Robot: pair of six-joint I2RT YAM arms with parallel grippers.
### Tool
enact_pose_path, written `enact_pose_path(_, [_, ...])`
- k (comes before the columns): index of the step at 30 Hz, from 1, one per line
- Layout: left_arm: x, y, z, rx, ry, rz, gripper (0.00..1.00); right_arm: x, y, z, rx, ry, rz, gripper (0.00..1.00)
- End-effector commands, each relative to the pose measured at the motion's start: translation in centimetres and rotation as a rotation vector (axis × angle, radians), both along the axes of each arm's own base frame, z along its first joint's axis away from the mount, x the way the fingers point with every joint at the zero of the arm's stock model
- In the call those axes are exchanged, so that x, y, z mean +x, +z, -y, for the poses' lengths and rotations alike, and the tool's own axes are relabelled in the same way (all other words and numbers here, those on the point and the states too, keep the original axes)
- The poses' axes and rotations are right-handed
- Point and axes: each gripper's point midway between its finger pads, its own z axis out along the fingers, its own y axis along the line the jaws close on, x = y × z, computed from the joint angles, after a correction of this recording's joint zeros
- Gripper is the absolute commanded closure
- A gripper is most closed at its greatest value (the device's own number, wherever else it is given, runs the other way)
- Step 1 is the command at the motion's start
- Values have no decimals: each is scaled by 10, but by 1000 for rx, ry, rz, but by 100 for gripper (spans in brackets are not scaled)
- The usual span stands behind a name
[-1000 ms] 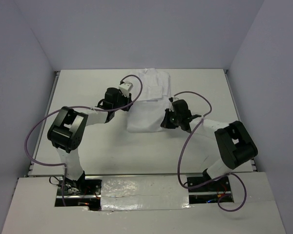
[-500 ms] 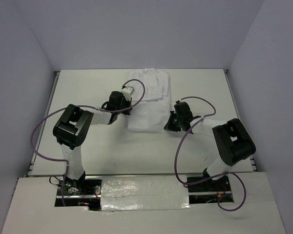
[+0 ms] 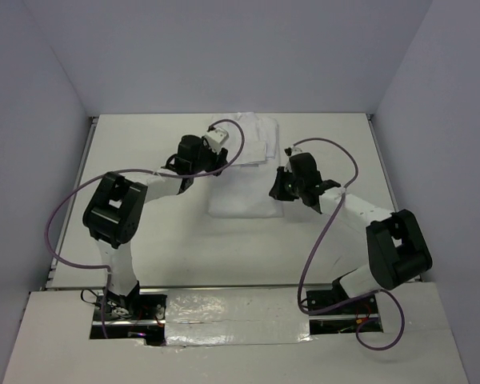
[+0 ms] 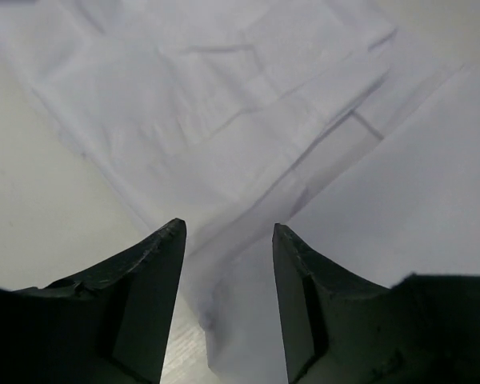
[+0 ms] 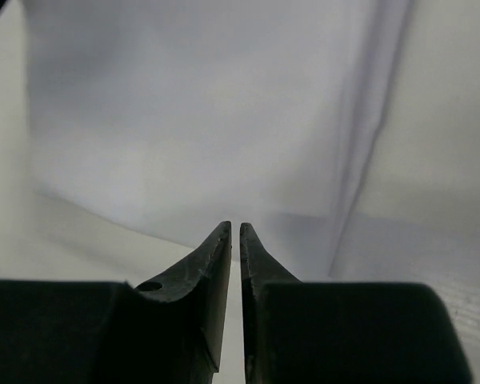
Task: Fold and stack the long sleeve shirts
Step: Fold the shirt
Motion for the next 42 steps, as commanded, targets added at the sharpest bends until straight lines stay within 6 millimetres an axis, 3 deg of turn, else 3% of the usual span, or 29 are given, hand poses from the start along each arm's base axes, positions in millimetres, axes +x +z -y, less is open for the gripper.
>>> enact_pose_path(1, [11,90,19,-2,-130,224,40,21,59,-12,24,70,162,82])
enact_pose_path(5, [-27,102,33,-7,-308,171,40,32,66,-29,107,79,145,84])
enact_pose_path(9, [-102,58,52,1,-558,-24,47,57,50,-41,152,48,81,89])
enact_pose_path(10, [-117,39,52,6,-581,-80,47,61,42,-41,155,34,56,90])
enact_pose_path(11, [-125,25,52,16,-587,-122,50,66,21,-36,146,9,-3,92])
enact_pose_path(12, [-136,9,54,37,-596,-160,51,72,18,-34,168,-17,-26,93])
enact_pose_path(17, [-123,-27,39,159,-495,-124,55,87,-34,2,128,-153,-138,99])
enact_pose_path(23, [-127,-49,45,188,-546,-105,55,84,-63,12,51,-151,-188,100])
enact_pose_path(27, [-140,-62,46,186,-574,-120,53,85,-60,14,42,-144,-169,100])
enact_pose_path(29, [-141,-59,47,185,-580,-110,52,91,-47,14,33,-114,-126,100])
enact_pose_path(32, [-134,-38,51,204,-610,-50,47,99,-19,15,-8,-55,-40,96])
enact_pose_path(35, [-131,-3,59,229,-686,28,44,97,17,20,-75,21,63,81])
enact_pose_path(36, [-132,6,60,242,-715,46,44,90,21,25,-104,34,55,68])
enact_pose_path(37, [-136,17,63,247,-755,67,43,83,34,28,-124,36,74,63])
enact_pose_path(39, [-151,19,56,329,-864,69,37,64,31,42,-158,-9,10,56])
enact_pose_path(40, [-158,15,53,362,-901,57,34,55,38,45,-145,-27,6,55])
enact_pose_path(42, [-178,-8,34,471,-1009,22,26,26,22,48,-108,-52,-91,50])
